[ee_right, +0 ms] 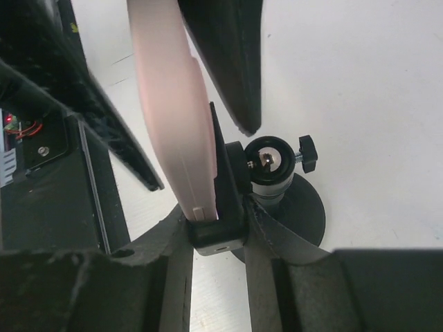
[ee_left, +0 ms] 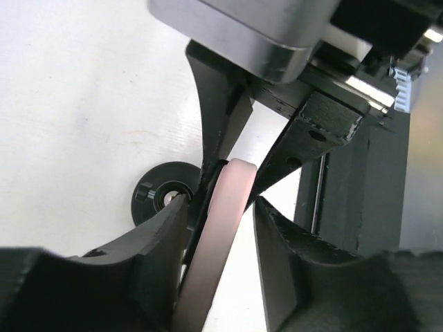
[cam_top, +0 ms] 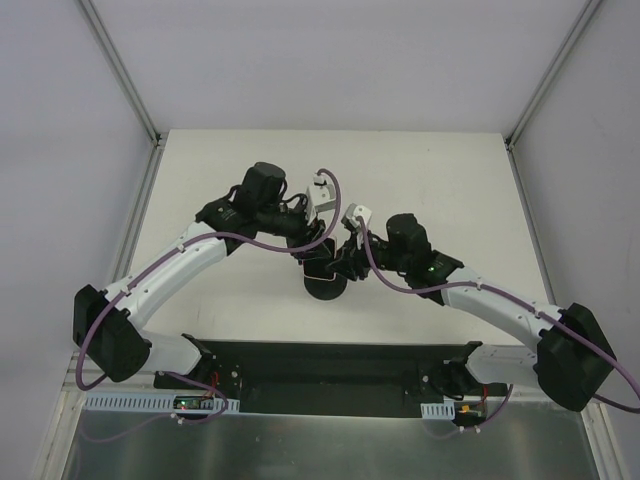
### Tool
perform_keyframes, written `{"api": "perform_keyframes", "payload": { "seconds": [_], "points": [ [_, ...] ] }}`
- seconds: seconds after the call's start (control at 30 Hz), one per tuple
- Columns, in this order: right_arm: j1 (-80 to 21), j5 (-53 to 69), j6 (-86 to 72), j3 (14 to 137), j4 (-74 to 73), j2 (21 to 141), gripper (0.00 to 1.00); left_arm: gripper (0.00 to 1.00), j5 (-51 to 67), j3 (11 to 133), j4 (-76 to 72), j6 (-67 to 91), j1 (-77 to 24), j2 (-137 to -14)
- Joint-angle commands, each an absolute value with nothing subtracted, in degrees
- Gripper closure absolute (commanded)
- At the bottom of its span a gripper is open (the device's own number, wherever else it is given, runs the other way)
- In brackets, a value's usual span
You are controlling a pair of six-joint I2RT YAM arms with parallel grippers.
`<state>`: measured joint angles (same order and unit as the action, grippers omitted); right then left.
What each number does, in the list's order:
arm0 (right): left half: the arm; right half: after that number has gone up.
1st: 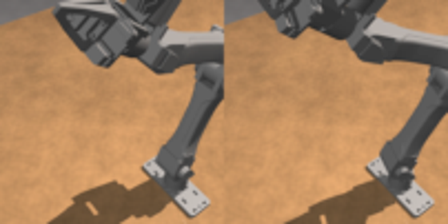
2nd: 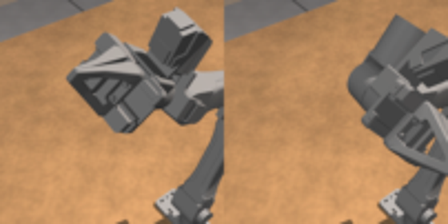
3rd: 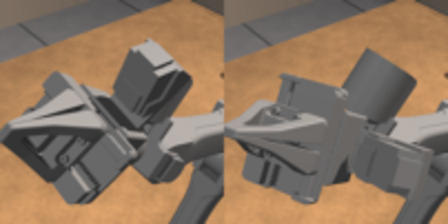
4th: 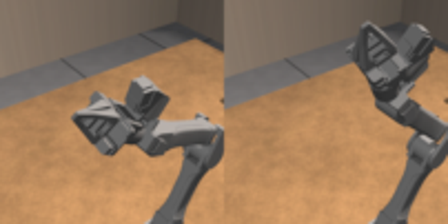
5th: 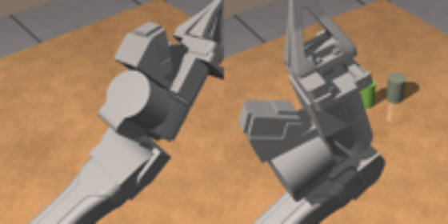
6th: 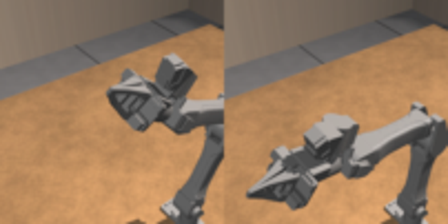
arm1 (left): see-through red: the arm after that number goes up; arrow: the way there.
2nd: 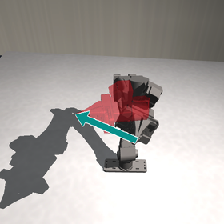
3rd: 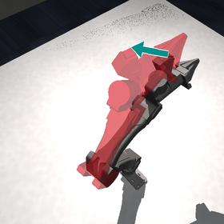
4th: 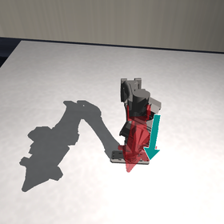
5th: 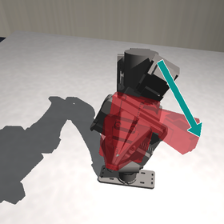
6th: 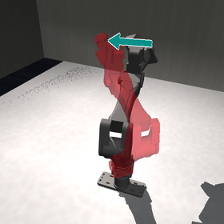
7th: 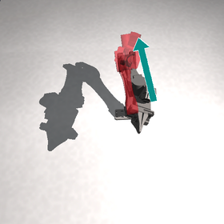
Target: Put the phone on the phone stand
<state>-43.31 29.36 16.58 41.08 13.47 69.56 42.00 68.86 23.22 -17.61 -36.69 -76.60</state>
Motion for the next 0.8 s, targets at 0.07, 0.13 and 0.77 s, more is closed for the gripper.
{"api": "perform_keyframes", "payload": {
  "seconds": [0.07,0.13,0.77],
  "points": [
    [-43.59,21.36,14.06,41.57,18.12,66.97,1.00,0.01,42.01,70.93,17.49,-10.03,-35.86,-71.11],
    [-43.86,20.22,14.15,43.50,12.34,66.54,0.95,0.01,41.31,69.88,15.56,-8.88,-35.07,-67.09],
    [-59.33,-10.73,-6.50,61.34,-23.64,57.12,0.04,0.01,15.74,60.12,7.03,10.10,-24.52,-50.54]
  ]
}}
